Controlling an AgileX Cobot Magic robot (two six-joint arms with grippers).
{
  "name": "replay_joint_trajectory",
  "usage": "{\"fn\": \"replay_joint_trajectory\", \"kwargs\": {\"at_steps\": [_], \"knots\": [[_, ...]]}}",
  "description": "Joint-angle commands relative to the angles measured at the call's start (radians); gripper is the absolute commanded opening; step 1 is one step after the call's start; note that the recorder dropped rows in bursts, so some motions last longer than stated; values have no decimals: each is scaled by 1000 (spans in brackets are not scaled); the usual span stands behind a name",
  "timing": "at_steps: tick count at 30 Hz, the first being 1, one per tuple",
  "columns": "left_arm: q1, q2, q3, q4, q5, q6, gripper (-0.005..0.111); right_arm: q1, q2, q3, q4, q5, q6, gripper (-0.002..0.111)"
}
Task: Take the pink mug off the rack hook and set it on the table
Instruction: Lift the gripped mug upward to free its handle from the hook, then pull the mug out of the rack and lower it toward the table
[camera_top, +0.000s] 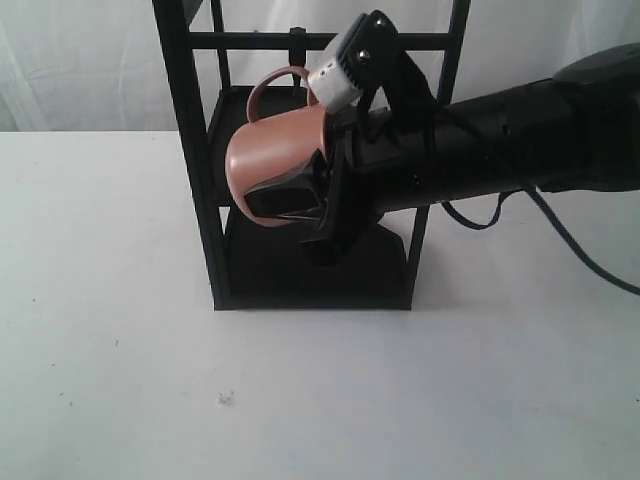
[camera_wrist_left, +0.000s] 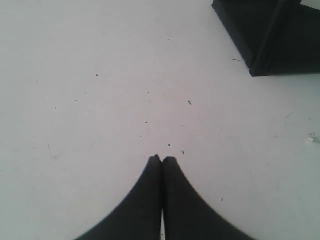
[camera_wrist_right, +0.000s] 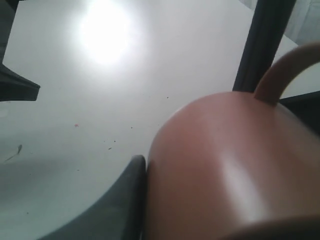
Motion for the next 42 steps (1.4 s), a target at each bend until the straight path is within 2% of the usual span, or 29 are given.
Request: {"fn": "replay_joint_trajectory", "kwargs": {"at_steps": [1,6,23,33,42], "knots": [[-2,-5,2,-9,-1,0,0,1,-33,-7,-54,20,48,0],[-2,-5,2,-9,-1,0,0,1,-37,-7,-207,74,189,0],[-2,-5,2,-9,-1,0,0,1,-37,-7,-447,183,387,0],[-2,-5,2,-9,-1,0,0,70,-37,-7,-672,205,576,0],[-2,-5,2,-9,-1,0,0,72,-57,-7,-852,228,750,0]]}}
